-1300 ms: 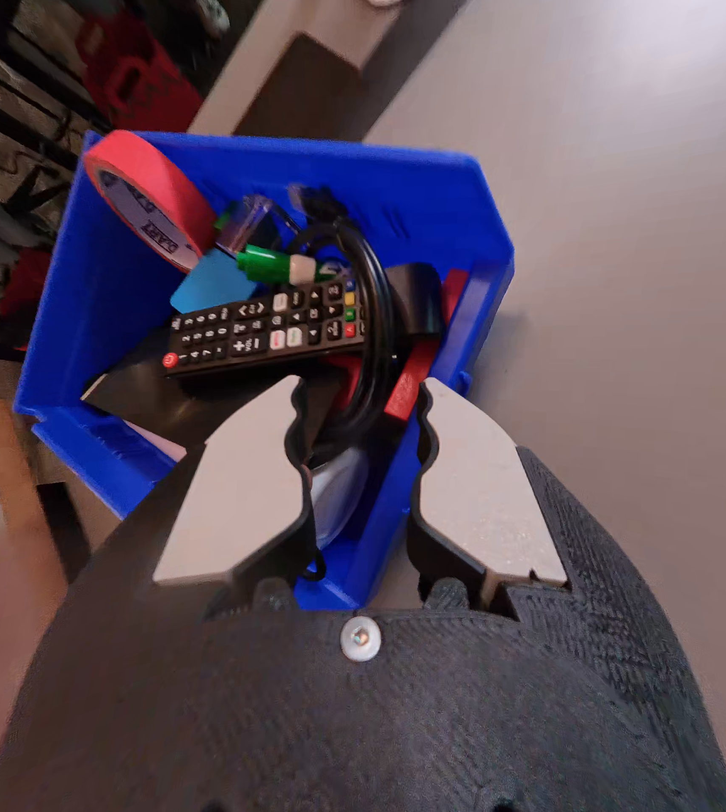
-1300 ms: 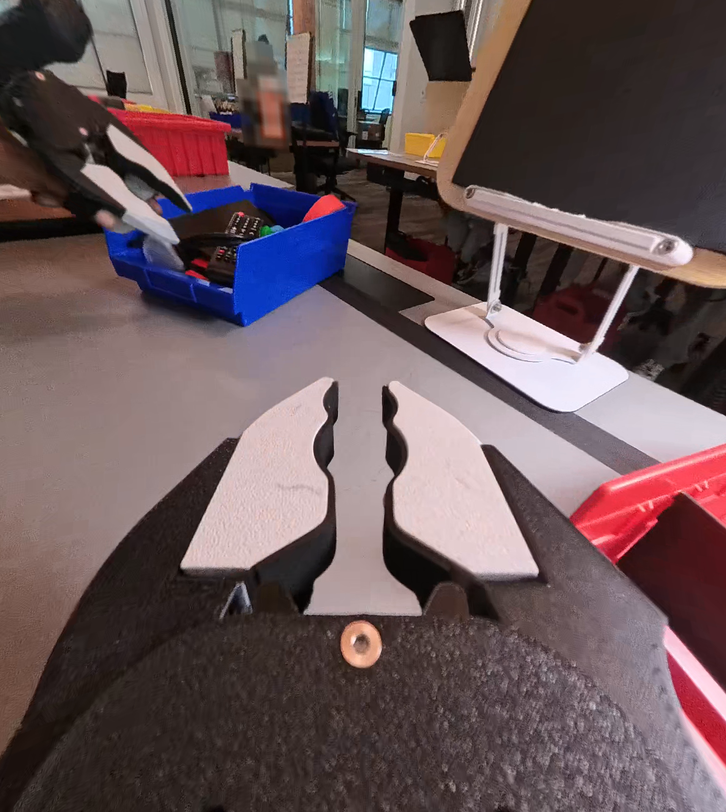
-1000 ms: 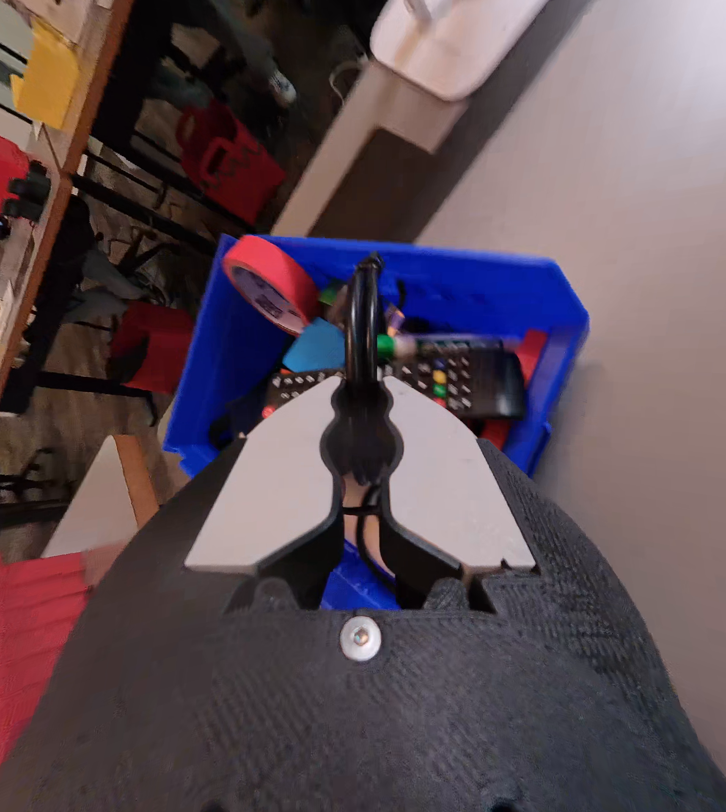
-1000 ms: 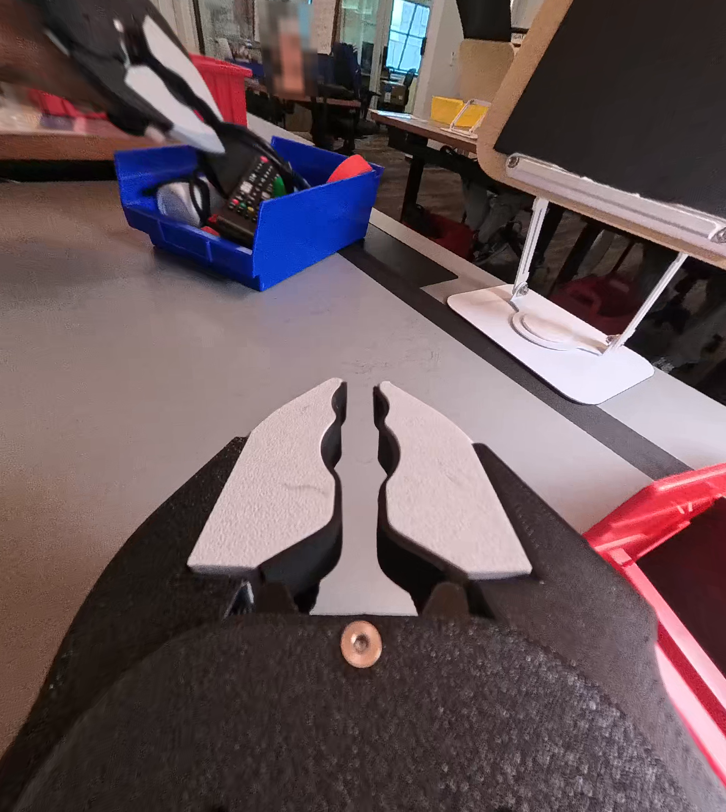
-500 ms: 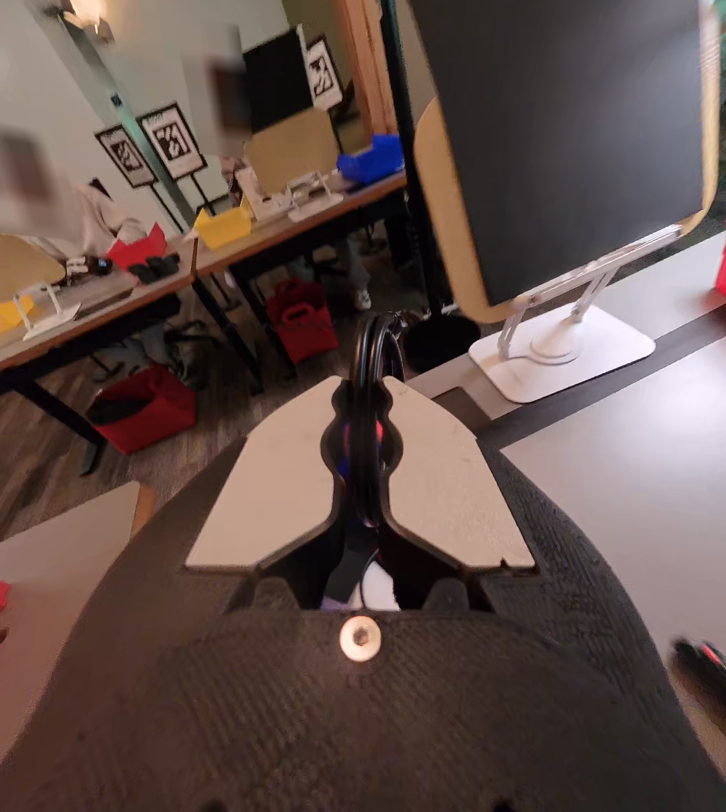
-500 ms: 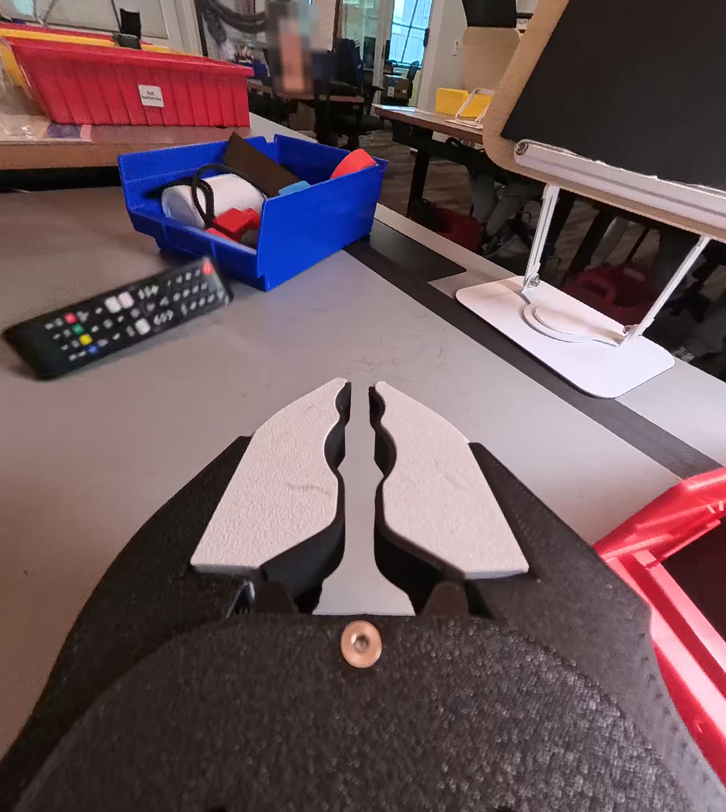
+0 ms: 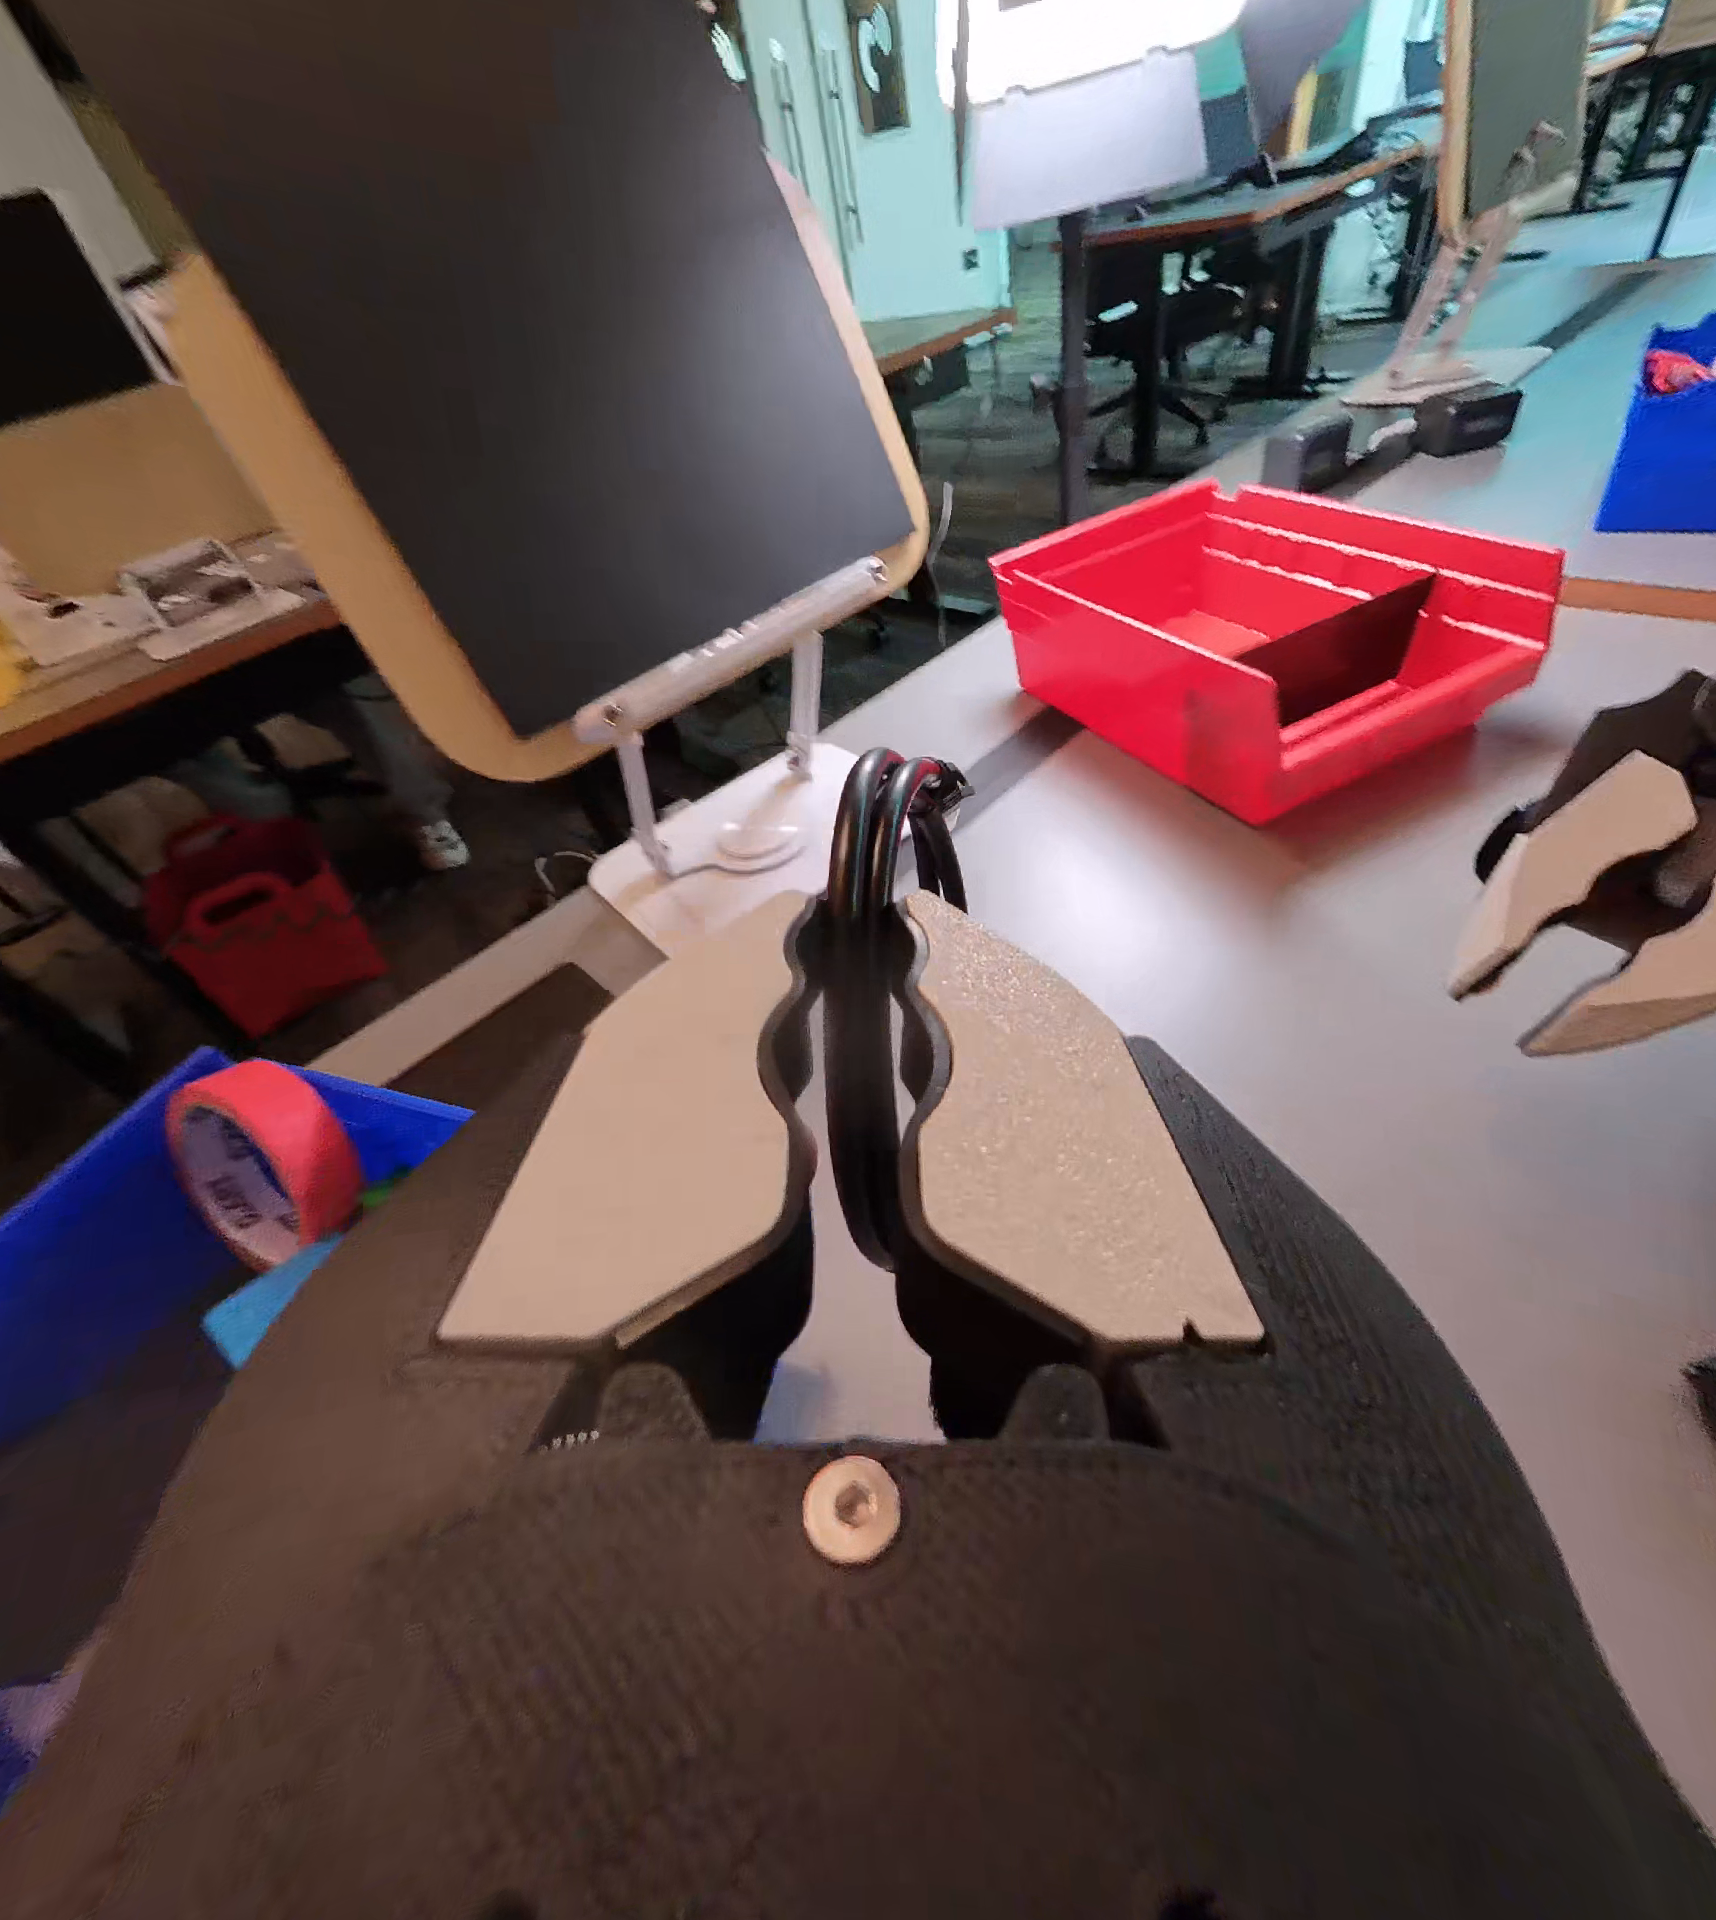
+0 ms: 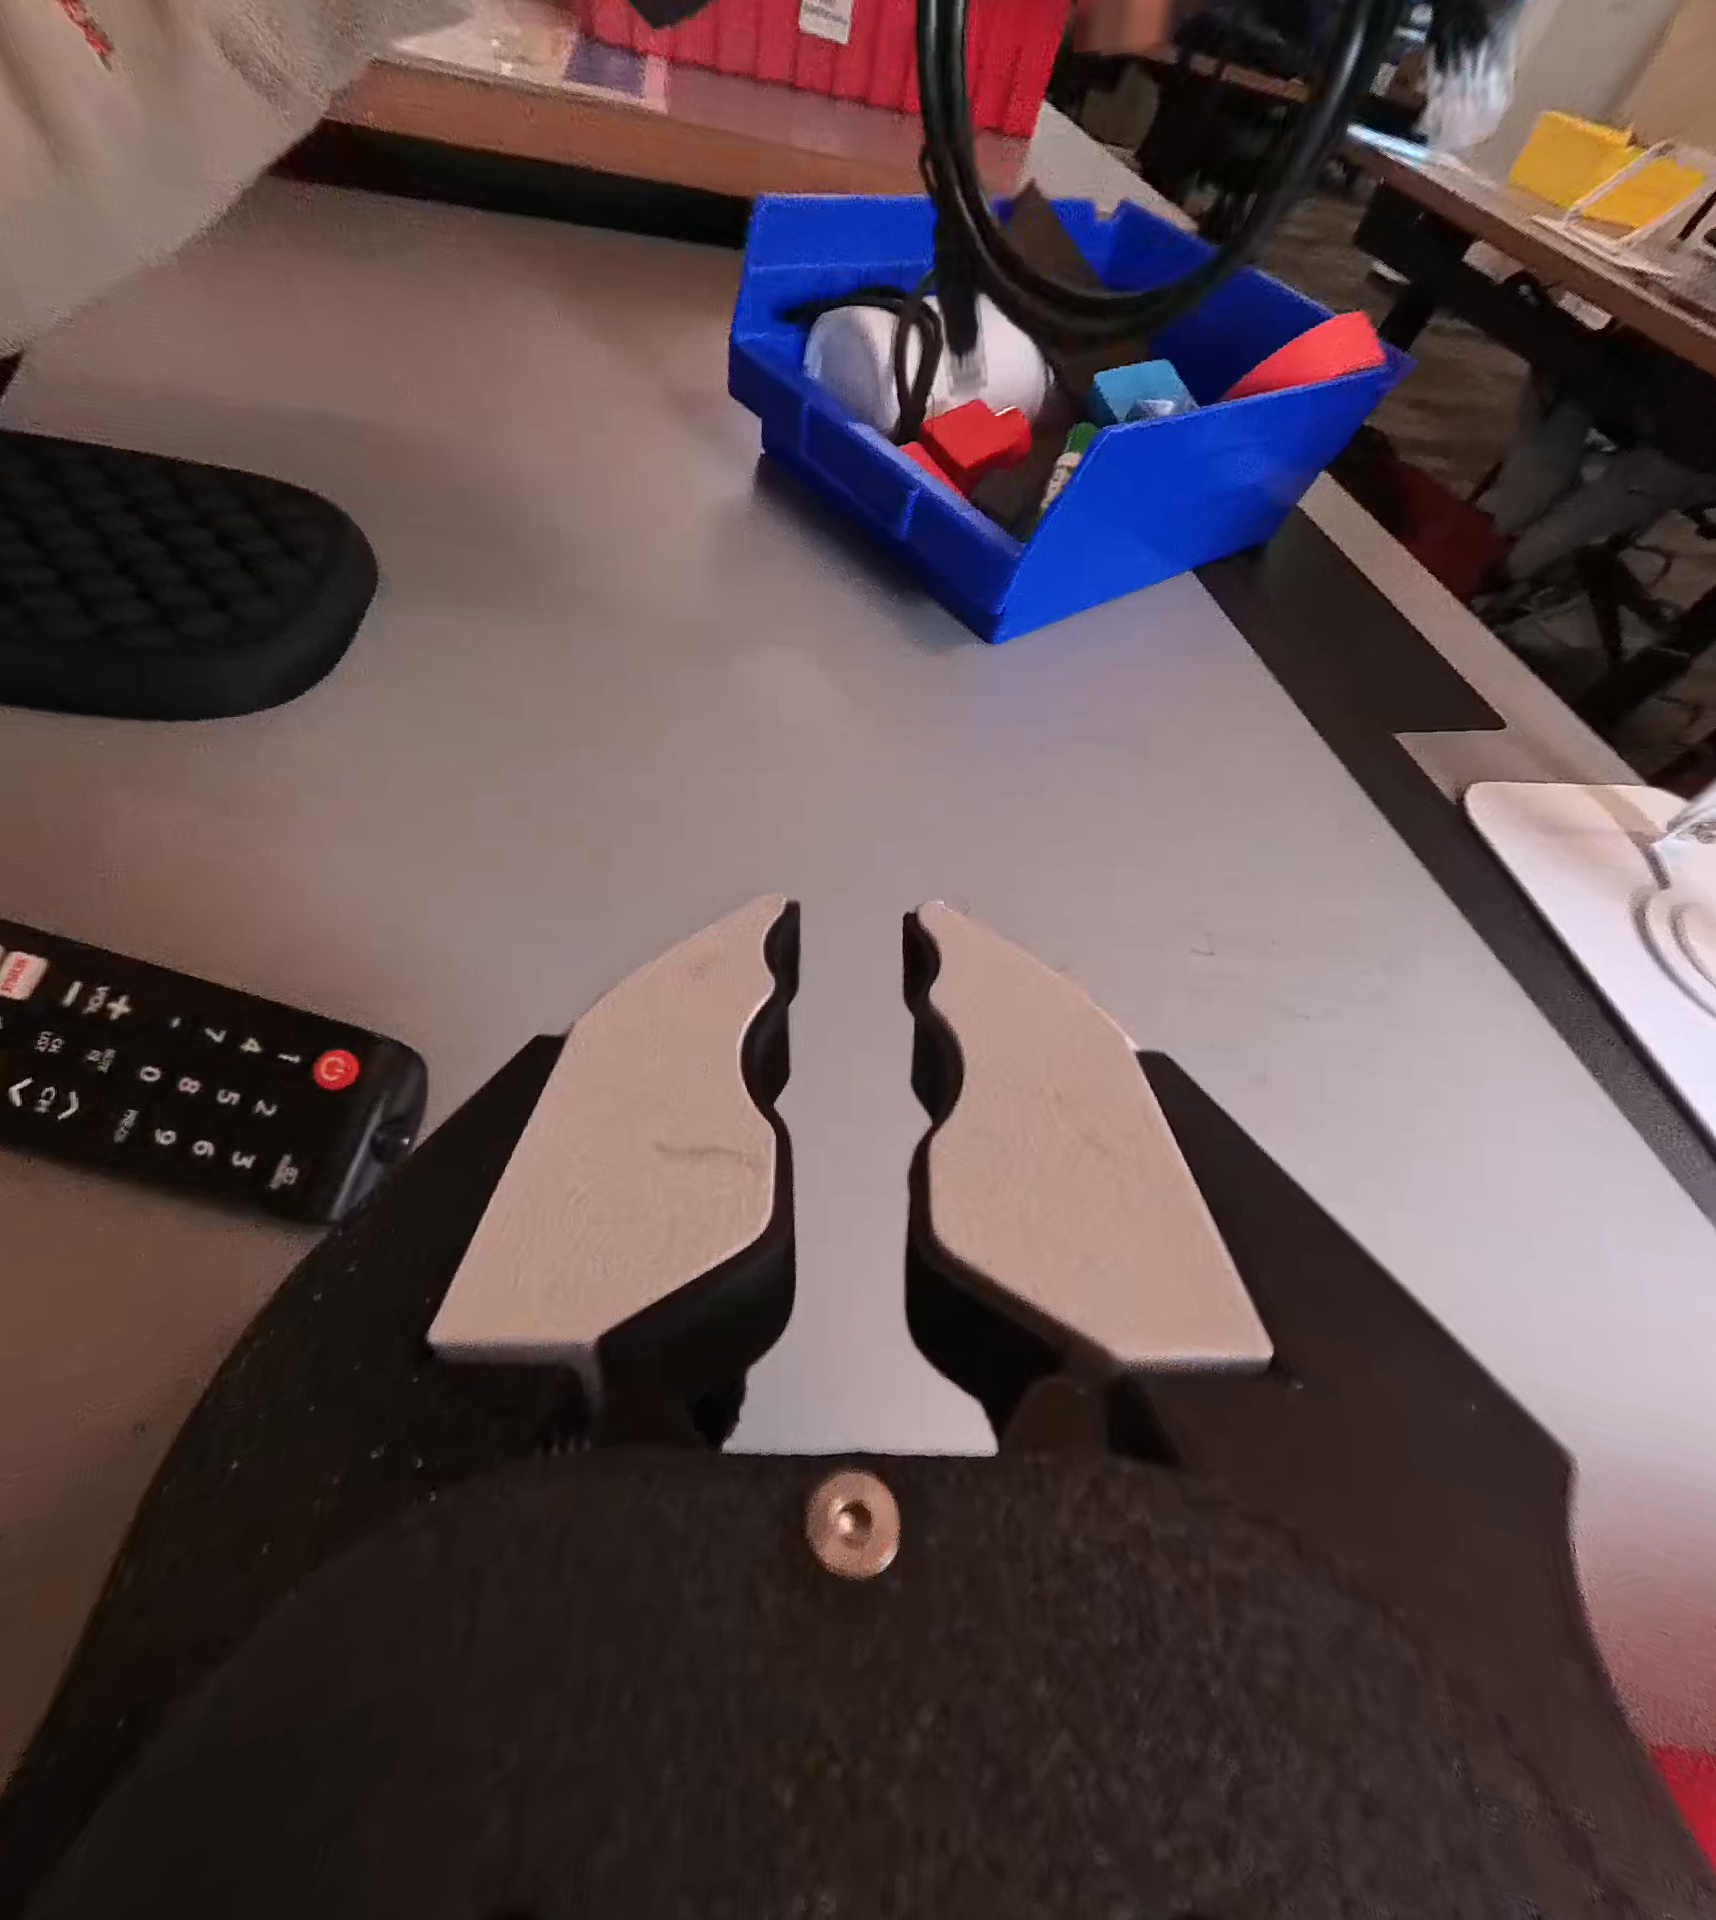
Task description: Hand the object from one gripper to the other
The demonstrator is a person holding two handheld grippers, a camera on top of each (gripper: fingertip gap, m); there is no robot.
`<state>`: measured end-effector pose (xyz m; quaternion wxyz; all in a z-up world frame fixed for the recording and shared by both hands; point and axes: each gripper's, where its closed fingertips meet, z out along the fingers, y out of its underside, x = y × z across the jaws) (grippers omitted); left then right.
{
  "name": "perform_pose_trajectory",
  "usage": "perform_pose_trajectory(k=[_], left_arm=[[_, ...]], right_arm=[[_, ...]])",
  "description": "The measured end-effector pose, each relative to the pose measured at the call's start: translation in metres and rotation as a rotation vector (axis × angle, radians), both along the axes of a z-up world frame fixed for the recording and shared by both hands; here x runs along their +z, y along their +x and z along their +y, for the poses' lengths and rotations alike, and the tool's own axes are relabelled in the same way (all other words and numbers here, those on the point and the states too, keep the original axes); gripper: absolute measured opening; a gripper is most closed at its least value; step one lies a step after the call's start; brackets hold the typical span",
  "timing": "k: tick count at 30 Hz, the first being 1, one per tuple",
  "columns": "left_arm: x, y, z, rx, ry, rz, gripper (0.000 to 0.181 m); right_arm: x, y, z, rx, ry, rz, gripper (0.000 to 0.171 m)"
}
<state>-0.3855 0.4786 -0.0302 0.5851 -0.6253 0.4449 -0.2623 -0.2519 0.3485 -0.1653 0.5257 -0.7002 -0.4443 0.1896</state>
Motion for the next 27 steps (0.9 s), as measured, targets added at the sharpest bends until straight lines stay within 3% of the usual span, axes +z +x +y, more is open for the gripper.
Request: perform_pose_trajectory(k=[5, 10, 14, 17, 21, 24, 27], left_arm=[[-0.034, 0.013, -0.006, -0.009, -0.018, 0.084, 0.012], [-0.032, -0.005, 0.018, 0.06, -0.06, 0.071, 0.013], [-0.022, -0.042, 0.06, 0.195, -0.109, 0.055, 0.012], [-0.032, -0.075, 0.105, 0.325, -0.205, 0.072, 0.012], [-0.059, -0.131, 0.162, 0.588, -0.227, 0.172, 0.039], [-0.056, -0.14, 0.161, 0.631, -0.158, 0.208, 0.043], [-0.055, -0.107, 0.122, 0.482, -0.138, 0.223, 0.041]], right_arm=[[-0.006, -0.002, -0.002, 0.027, -0.009, -0.016, 0.02], [-0.01, -0.002, -0.02, 0.126, -0.049, -0.047, 0.022], [-0.018, -0.005, -0.03, 0.179, -0.076, -0.109, 0.03], [-0.022, -0.009, -0.032, 0.198, -0.089, -0.119, 0.033], [-0.025, -0.008, -0.031, 0.19, -0.102, -0.111, 0.034], [-0.024, -0.006, -0.029, 0.181, -0.103, -0.102, 0.034], [-0.021, -0.004, -0.028, 0.173, -0.1, -0.082, 0.034]])
